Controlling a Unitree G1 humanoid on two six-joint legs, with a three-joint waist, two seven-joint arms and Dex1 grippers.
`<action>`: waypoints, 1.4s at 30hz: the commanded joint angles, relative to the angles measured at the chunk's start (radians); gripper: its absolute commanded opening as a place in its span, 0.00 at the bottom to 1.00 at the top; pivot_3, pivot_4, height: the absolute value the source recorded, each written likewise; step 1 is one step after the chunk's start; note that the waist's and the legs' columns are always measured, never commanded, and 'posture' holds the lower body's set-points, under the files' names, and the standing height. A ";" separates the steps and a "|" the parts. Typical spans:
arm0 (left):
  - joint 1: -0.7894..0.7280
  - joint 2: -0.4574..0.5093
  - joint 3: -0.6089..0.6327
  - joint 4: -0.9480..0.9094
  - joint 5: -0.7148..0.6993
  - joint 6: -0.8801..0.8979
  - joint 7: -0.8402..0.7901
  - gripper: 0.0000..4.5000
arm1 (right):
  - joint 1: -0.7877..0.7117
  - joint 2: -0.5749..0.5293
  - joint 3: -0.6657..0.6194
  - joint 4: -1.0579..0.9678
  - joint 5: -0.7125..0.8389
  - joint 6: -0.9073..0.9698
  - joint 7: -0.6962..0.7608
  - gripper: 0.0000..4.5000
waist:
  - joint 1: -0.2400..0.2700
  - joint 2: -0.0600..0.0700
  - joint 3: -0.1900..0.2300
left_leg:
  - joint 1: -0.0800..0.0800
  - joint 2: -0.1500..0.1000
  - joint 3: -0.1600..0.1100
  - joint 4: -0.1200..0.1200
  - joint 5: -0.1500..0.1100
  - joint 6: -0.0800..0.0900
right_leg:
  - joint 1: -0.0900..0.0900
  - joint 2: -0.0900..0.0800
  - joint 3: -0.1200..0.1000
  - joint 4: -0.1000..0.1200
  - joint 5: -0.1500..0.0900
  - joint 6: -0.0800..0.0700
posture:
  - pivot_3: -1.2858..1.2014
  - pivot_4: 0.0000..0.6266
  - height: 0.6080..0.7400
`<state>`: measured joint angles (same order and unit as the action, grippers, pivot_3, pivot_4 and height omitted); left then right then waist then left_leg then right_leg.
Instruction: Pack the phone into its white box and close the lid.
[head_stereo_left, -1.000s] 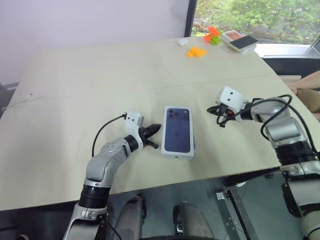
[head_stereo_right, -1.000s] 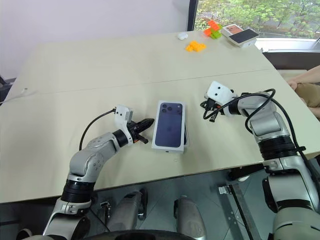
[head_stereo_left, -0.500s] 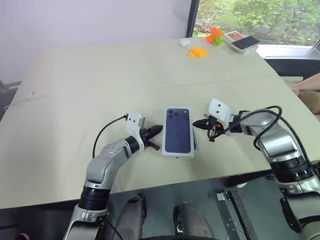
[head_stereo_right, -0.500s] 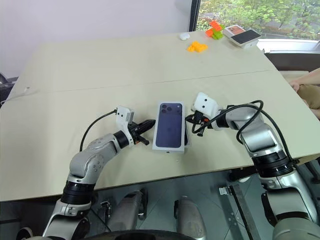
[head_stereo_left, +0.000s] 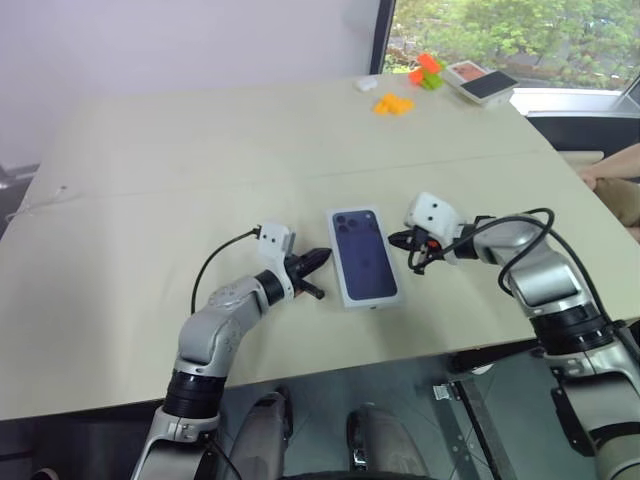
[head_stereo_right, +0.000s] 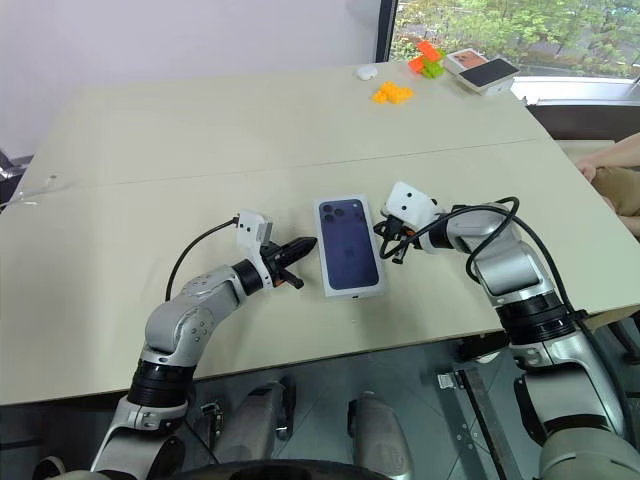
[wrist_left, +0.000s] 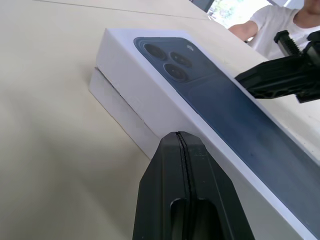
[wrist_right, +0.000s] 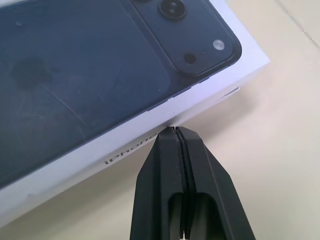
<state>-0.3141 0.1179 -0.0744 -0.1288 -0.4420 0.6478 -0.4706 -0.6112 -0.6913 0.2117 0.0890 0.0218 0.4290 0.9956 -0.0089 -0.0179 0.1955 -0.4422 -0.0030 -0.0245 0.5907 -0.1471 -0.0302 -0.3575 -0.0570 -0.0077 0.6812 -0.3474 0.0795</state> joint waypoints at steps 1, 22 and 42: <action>-0.023 -0.005 -0.015 -0.016 0.006 -0.021 -0.004 0.00 | -0.026 0.008 -0.003 -0.005 0.000 -0.041 0.003 0.01 | 0.000 0.000 0.000 | 0.000 0.000 0.000 0.000 0.000 0.000 | 0.000 0.000 0.000 0.000 0.000 0.000 | 0.52 0.24 1.00; -0.061 -0.018 0.033 0.059 0.038 -0.051 0.040 0.00 | -0.046 0.010 0.020 0.053 -0.057 -0.100 0.004 0.01 | -0.001 0.000 0.000 | 0.000 0.000 0.000 0.000 0.000 0.000 | 0.000 0.000 0.000 0.000 0.000 0.000 | 0.52 0.24 1.00; -0.151 -0.030 0.100 0.035 0.011 -0.076 0.074 0.00 | -0.129 0.106 -0.114 0.060 0.083 -0.022 -0.046 0.01 | -0.001 0.000 0.000 | 0.000 0.000 0.000 0.000 0.000 0.000 | 0.000 0.000 0.000 0.000 0.000 0.000 | 0.52 0.24 1.00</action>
<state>-0.4325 0.1002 0.0203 -0.0603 -0.4088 0.5935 -0.3973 -0.7390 -0.5942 0.1166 0.1873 0.0842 0.3949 0.9647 -0.0098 -0.0180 0.1955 -0.4423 -0.0030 -0.0246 0.5908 -0.1471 -0.0303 -0.3574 -0.0565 -0.0078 0.6813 -0.3472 0.0798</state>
